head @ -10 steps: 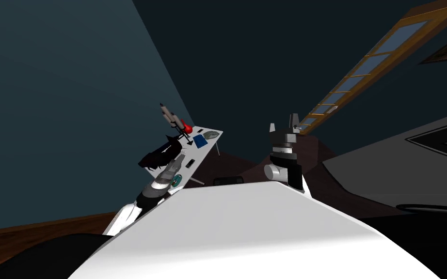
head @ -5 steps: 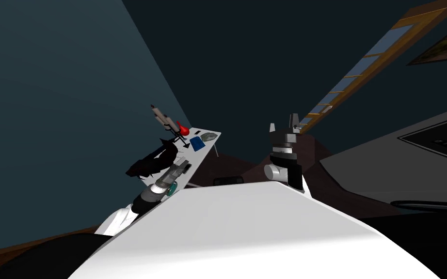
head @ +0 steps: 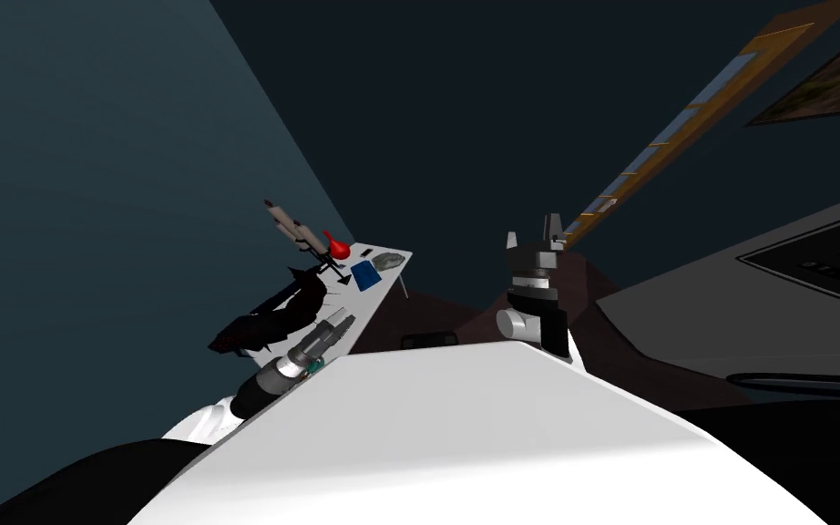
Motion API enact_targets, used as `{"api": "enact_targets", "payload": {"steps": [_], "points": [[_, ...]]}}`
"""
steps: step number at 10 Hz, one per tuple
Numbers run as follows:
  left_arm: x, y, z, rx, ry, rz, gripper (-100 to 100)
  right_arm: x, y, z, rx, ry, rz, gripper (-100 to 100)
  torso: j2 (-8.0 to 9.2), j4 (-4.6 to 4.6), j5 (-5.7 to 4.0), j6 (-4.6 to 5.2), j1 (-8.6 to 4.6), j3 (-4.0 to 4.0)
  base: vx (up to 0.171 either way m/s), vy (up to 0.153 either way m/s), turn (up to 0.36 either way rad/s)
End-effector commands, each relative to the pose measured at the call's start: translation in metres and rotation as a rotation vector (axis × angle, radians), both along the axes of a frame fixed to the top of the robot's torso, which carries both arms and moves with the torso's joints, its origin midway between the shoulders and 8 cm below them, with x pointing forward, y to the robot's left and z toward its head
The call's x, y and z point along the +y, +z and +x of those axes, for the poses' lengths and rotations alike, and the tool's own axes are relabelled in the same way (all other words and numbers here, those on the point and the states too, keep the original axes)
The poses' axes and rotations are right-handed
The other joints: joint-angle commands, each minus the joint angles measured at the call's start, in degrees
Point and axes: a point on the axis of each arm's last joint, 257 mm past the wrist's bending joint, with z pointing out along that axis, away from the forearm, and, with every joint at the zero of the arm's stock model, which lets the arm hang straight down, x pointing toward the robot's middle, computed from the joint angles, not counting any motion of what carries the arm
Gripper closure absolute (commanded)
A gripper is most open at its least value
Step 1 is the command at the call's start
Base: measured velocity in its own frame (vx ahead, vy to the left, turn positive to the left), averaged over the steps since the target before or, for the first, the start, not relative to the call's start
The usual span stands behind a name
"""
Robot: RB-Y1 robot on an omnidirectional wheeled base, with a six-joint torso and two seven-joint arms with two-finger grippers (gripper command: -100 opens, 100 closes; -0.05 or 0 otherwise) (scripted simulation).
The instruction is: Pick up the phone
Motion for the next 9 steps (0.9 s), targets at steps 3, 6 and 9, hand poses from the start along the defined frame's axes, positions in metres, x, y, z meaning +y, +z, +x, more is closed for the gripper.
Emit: {"api": "enact_targets", "payload": {"steps": [3,6,9], "points": [[0.013,-0.036,-0.010,0.091,-0.016,0.094,-100,0.000,0.000,0.000,0.000,0.000,0.000,0,0.11,0.02,0.02,0.00,0.07,0.05,0.064,-0.004,-0.024],[0.026,-0.061,-0.021,0.161,-0.027,0.173,-100,0.000,0.000,0.000,0.000,0.000,0.000,0,-0.06,-0.01,0.01,0.01,0.03,-0.03,0.090,-0.015,-0.030],[0.053,-0.096,-0.043,0.277,-0.033,0.267,-100,0.000,0.000,0.000,0.000,0.000,0.000,0,0.03,0.00,0.01,0.00,0.04,0.01,0.085,-0.010,-0.026]]}}
